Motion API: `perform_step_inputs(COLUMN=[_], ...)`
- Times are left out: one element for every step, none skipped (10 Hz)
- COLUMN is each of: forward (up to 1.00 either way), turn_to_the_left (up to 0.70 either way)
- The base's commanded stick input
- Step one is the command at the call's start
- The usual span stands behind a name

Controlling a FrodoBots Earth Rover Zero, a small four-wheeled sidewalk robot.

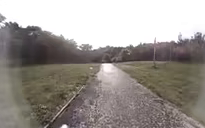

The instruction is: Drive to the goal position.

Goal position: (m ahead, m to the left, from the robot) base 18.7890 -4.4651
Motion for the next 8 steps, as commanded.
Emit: perform_step_inputs(forward=[1.00, 1.00, 1.00, 1.00, 1.00, 1.00, 1.00, 1.00], turn_to_the_left=[0.00, 0.00, 0.00, 0.00, 0.00, 0.00, 0.00, -0.02])
